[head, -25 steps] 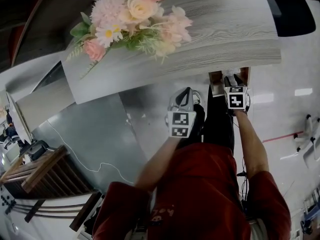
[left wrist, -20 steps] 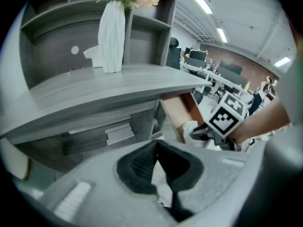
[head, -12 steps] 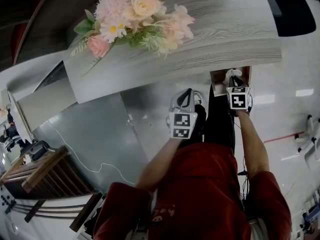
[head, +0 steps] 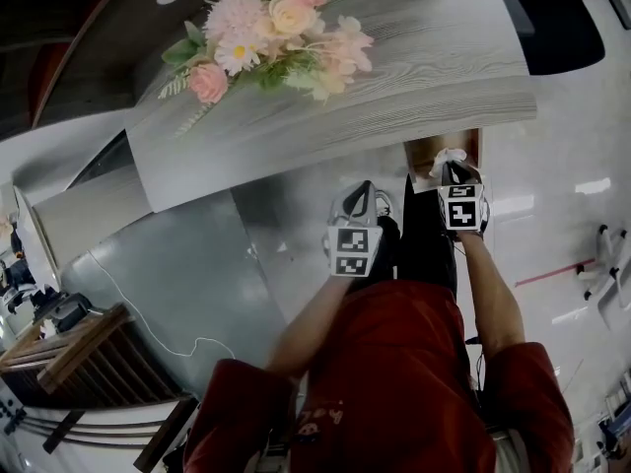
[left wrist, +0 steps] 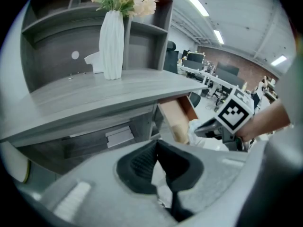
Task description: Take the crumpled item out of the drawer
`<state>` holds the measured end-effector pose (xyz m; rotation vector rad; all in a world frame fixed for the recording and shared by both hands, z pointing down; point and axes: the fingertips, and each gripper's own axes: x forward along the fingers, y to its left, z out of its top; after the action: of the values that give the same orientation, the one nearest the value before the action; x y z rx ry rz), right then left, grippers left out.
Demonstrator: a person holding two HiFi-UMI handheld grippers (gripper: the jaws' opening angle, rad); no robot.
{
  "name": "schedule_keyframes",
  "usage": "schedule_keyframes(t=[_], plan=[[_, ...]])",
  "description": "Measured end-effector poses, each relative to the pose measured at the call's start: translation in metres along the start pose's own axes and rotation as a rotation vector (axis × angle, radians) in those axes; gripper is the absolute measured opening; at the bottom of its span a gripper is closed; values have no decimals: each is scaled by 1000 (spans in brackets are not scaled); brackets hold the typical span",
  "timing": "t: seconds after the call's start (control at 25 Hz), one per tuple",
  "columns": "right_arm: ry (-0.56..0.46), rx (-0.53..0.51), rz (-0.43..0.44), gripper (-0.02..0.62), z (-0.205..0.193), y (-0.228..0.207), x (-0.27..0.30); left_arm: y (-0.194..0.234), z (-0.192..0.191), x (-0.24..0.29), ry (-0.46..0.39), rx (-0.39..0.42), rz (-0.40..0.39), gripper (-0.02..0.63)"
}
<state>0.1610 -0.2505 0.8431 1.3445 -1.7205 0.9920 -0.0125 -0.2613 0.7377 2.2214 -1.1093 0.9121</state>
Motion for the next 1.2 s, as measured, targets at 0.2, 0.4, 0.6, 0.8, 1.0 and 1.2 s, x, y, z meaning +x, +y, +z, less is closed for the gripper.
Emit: schedule_keyframes(t=[0.2, 0.4, 0.6, 0.8, 1.0, 1.2], plan=[[-30, 4, -3, 20, -1, 10, -21, -3, 2, -11, -22, 6, -8, -3], [-52, -21, -1, 20, 1, 23, -47, -6, 3, -28, -44, 17, -19, -3], [-70, -47, -5, 20, 0, 35, -73, -9, 5, -46, -72, 26, -29, -2], [-118, -55, -7, 20, 5, 50, -104, -12, 13, -67, -117, 29, -42, -3], [-179, -48, -7, 20, 15, 63, -133, -8, 15, -88, -145, 23, -34, -3], [-244, -81, -16, 20, 32, 74, -164, 0, 25, -108, -191, 30, -15, -3]])
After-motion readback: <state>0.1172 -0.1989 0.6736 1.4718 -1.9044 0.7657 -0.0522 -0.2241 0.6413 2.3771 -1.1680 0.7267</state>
